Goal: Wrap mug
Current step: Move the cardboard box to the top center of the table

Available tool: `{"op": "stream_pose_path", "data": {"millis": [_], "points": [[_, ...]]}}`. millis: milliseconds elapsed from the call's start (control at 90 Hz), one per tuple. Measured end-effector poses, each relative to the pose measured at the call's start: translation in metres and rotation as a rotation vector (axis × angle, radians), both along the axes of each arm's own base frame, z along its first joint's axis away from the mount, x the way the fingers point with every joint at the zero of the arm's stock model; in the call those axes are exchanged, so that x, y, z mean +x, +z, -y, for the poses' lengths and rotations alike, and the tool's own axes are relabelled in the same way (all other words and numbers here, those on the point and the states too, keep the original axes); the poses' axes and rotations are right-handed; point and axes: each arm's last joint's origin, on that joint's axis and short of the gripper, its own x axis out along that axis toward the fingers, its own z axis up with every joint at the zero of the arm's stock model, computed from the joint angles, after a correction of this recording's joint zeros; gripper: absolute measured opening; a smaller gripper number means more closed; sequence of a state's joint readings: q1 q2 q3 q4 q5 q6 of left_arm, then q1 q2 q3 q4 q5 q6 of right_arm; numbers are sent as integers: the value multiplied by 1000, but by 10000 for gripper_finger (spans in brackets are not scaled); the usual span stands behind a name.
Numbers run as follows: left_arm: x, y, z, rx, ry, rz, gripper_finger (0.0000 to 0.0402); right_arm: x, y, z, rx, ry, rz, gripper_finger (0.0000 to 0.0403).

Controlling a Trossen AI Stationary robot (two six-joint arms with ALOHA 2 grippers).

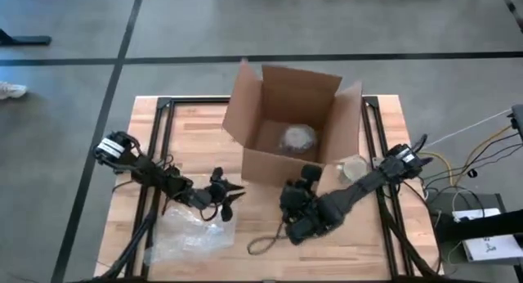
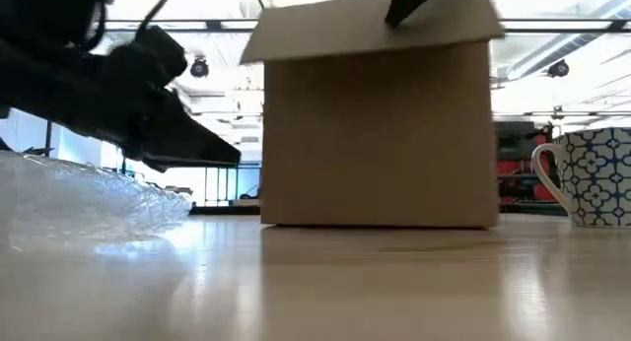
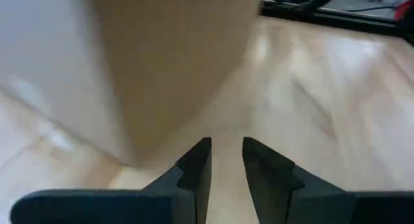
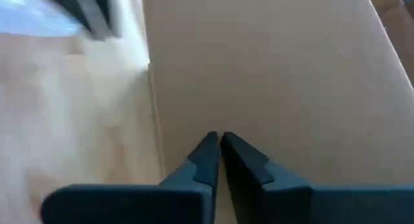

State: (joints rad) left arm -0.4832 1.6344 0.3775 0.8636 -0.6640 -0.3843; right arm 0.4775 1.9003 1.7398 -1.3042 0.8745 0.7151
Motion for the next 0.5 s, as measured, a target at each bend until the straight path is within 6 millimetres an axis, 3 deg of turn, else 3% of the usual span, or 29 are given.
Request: {"op": "stream_pose_path", "data": {"millis": [178, 333, 422, 500], "points": [[-2, 2, 7, -10, -23, 21, 75, 19, -19, 45, 9, -127, -12, 1], [0, 6, 13, -27, -36, 33, 75, 39, -47, 73, 56, -190, 29, 2], [0, 7, 19, -6, -86, 27, 75, 52, -57, 73, 216, -170, 80, 2], [0, 10, 25, 3, -119, 34, 75, 61, -66, 55, 314, -90, 106, 2]]}}
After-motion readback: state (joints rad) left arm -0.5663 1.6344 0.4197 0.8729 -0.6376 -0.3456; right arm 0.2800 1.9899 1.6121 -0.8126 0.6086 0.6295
